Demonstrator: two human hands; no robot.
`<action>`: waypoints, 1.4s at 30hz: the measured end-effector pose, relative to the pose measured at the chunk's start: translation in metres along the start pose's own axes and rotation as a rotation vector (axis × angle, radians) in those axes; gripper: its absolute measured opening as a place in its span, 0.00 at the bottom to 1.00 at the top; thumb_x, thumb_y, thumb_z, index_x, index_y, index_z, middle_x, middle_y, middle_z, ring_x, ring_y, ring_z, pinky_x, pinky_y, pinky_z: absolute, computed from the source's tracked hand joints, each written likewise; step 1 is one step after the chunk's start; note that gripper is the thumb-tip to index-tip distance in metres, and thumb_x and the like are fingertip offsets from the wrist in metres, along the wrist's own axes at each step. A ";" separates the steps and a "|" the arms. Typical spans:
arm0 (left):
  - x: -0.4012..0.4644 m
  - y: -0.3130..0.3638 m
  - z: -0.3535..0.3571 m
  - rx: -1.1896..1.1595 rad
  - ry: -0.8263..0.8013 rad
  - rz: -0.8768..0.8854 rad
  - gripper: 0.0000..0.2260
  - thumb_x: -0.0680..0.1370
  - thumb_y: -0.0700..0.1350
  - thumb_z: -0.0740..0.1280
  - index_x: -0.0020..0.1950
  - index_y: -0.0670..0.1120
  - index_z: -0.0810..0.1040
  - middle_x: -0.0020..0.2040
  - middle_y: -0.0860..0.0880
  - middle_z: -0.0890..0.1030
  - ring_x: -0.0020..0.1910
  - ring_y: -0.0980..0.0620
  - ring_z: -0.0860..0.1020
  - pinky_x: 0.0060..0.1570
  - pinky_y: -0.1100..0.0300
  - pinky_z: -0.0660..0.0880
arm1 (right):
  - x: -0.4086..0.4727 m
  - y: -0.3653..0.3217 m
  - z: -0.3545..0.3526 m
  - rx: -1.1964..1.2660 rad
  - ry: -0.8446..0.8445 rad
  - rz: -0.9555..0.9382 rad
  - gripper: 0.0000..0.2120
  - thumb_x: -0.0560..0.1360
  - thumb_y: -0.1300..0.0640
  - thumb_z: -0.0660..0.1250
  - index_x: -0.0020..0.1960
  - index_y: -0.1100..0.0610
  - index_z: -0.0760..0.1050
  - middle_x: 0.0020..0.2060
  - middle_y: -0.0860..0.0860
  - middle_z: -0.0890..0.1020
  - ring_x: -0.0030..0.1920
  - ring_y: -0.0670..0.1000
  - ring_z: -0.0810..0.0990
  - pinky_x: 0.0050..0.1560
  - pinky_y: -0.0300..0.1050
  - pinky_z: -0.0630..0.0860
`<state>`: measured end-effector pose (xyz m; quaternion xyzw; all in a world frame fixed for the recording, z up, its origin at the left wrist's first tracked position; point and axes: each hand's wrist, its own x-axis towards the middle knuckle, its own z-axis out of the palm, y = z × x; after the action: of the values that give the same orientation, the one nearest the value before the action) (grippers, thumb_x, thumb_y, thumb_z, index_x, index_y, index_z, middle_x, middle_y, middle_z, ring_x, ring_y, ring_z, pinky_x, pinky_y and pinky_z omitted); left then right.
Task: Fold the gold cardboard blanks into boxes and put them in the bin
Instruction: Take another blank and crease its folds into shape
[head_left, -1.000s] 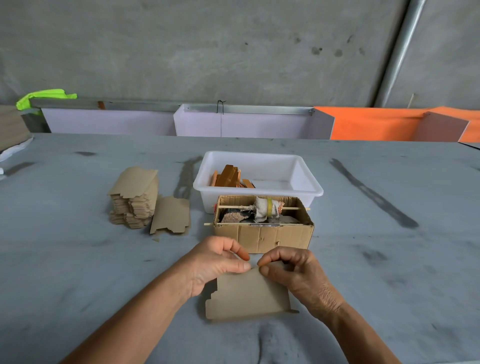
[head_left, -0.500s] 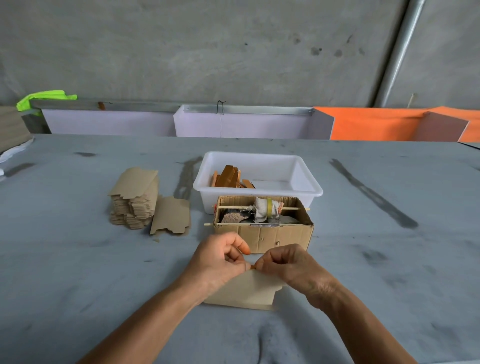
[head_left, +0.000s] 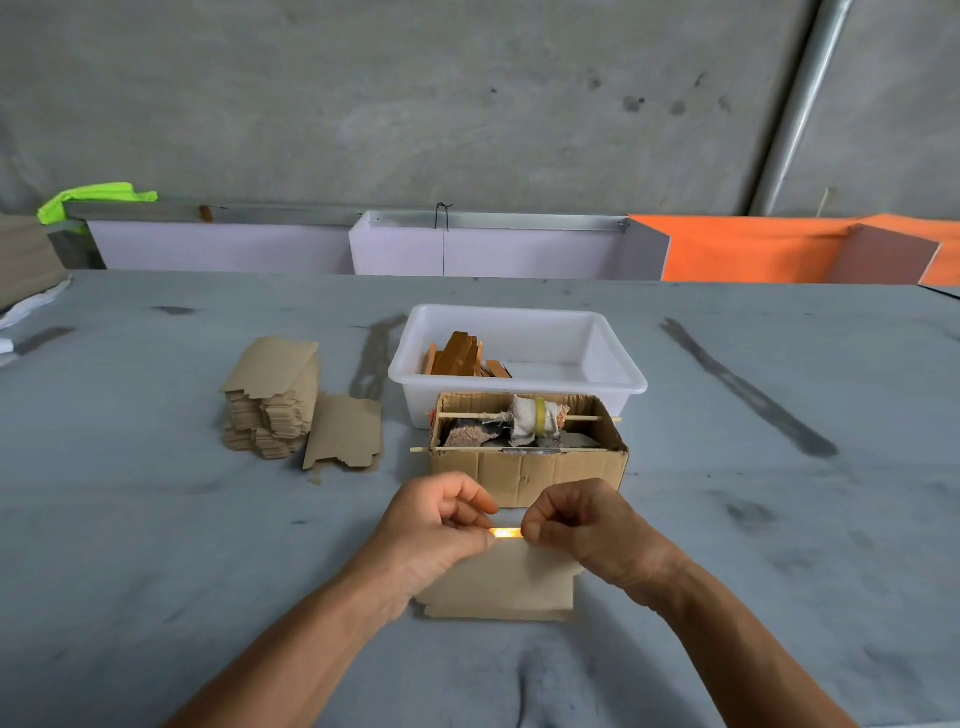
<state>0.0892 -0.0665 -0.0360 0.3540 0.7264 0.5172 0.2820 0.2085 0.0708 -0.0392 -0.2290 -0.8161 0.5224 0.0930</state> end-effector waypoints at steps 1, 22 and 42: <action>0.000 0.000 -0.002 -0.047 0.006 -0.032 0.09 0.70 0.30 0.70 0.44 0.43 0.80 0.35 0.49 0.81 0.33 0.58 0.76 0.34 0.71 0.72 | 0.000 0.000 -0.001 0.002 0.009 -0.009 0.13 0.75 0.67 0.66 0.35 0.54 0.80 0.26 0.46 0.74 0.26 0.41 0.67 0.27 0.32 0.64; 0.012 -0.002 -0.015 -0.001 0.074 -0.192 0.11 0.68 0.27 0.71 0.44 0.41 0.79 0.34 0.46 0.82 0.34 0.52 0.80 0.35 0.62 0.76 | 0.004 0.002 0.002 0.085 0.043 0.016 0.13 0.74 0.68 0.67 0.34 0.55 0.81 0.24 0.42 0.78 0.25 0.37 0.71 0.28 0.28 0.67; 0.017 -0.016 -0.026 -0.055 0.086 -0.155 0.07 0.69 0.28 0.71 0.40 0.38 0.78 0.29 0.46 0.80 0.29 0.50 0.77 0.29 0.62 0.76 | 0.000 0.002 -0.013 0.325 0.051 0.216 0.09 0.68 0.71 0.72 0.41 0.58 0.82 0.31 0.52 0.84 0.32 0.46 0.80 0.34 0.38 0.74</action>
<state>0.0550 -0.0707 -0.0437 0.2660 0.7486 0.5284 0.2994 0.2140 0.0821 -0.0356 -0.3104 -0.6891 0.6482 0.0926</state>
